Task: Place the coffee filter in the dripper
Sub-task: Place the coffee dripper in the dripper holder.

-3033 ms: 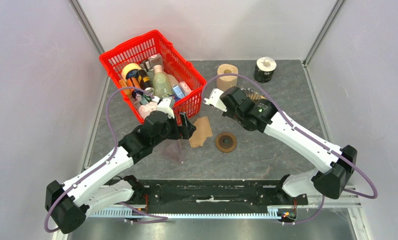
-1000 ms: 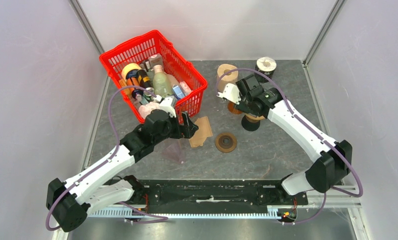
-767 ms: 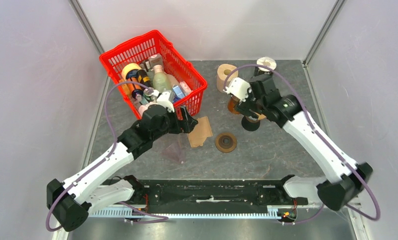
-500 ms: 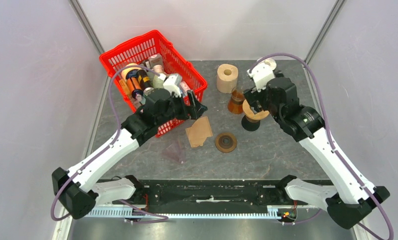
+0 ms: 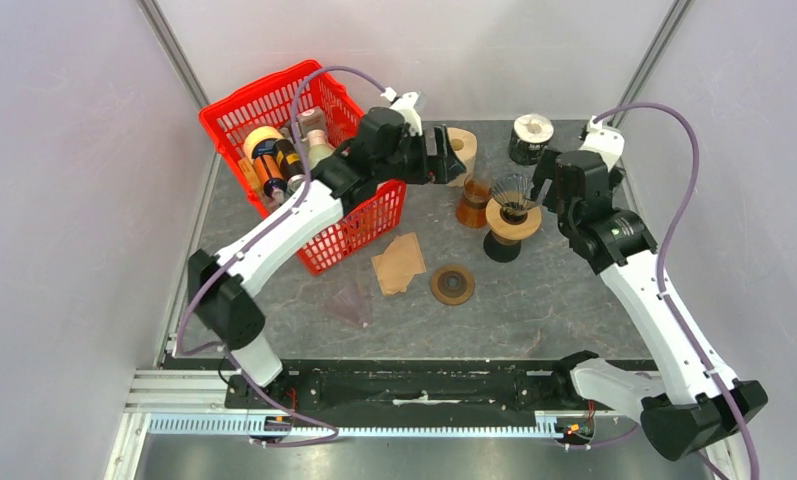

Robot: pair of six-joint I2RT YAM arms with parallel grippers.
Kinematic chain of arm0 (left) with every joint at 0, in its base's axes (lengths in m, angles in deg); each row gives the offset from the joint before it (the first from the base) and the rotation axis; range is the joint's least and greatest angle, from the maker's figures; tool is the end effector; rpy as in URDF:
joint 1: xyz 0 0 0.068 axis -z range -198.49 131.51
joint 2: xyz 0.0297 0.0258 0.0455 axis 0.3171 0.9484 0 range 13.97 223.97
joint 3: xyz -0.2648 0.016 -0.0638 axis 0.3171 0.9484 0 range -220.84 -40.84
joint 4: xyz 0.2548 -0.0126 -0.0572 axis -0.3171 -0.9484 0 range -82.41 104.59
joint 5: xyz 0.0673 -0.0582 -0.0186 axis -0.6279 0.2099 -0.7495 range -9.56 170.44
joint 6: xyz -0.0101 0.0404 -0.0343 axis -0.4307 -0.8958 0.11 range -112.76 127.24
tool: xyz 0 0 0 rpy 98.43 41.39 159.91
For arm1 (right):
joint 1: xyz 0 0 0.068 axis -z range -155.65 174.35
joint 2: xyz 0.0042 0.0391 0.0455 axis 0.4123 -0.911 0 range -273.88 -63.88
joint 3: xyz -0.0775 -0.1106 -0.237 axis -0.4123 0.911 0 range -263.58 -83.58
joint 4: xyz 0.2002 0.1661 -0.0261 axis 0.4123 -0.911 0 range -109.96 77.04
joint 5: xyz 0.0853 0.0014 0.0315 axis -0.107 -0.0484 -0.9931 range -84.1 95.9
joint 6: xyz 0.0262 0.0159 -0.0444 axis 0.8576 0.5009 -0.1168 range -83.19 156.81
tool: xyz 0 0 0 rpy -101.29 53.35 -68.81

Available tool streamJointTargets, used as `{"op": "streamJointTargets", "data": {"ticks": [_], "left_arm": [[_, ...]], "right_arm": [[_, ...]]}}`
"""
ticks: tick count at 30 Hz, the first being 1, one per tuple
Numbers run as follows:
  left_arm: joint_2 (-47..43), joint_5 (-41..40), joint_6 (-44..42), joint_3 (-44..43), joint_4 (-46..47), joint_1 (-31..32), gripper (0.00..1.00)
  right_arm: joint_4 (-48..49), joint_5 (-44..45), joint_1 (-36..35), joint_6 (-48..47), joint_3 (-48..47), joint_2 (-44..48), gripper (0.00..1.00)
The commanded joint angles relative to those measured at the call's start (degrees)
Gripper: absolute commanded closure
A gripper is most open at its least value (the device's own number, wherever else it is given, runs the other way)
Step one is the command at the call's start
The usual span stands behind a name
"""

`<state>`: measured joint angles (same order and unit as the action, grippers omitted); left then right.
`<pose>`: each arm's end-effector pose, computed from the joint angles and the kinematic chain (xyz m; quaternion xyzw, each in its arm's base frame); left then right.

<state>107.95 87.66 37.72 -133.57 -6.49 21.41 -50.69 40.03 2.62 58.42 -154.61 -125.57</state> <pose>0.2930 -0.2507 0.3900 0.1030 0.8233 -0.3630 0.4241 0.2098 0.0621 0.3956 0.1494 0.8213 -0.0535 0.5480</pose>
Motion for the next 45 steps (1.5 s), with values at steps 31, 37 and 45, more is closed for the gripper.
{"op": "streamJointTargets", "data": {"ticks": [31,37,45], "left_arm": [[32.46,11.66,8.94,-28.11,2.78,2.85,0.44],[33.2,12.2,9.57,-27.95,2.71,3.42,0.56],[33.21,12.86,8.99,-27.47,2.71,4.05,0.72]], "right_arm": [[5.39,-31.73,19.1,14.51,3.79,-12.27,0.36],[8.25,-32.46,19.07,13.93,6.32,-10.63,0.46],[13.0,-34.71,19.05,13.57,10.65,-8.38,0.62]]}}
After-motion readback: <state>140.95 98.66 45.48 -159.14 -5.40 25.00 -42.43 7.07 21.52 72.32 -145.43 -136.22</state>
